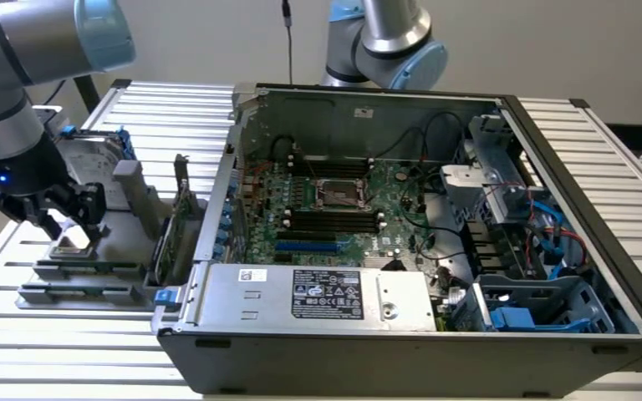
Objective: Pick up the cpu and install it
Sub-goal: 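Pick up the cpu and move it towards the insertion slot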
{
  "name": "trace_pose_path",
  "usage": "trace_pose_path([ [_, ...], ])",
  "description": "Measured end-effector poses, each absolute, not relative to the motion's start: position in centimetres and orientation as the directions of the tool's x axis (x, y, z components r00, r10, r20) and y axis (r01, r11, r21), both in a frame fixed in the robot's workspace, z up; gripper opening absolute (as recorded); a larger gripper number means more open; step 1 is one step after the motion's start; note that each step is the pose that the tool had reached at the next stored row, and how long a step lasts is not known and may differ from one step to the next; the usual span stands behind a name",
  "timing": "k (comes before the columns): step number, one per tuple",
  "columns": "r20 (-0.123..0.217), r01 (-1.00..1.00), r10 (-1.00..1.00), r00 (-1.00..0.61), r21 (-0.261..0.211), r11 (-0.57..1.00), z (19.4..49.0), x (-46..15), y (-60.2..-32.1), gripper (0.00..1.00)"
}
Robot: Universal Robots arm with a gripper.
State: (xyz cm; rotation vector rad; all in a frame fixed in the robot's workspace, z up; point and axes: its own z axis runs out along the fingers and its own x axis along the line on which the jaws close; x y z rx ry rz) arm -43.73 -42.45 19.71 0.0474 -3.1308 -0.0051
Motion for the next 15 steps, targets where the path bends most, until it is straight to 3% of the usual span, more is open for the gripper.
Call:
trace_pose_path([
  [15, 0.016, -0.012, -0.012, -1.000, 0.004, 1.000, 19.13, -43.79, -42.45, 0.60],
])
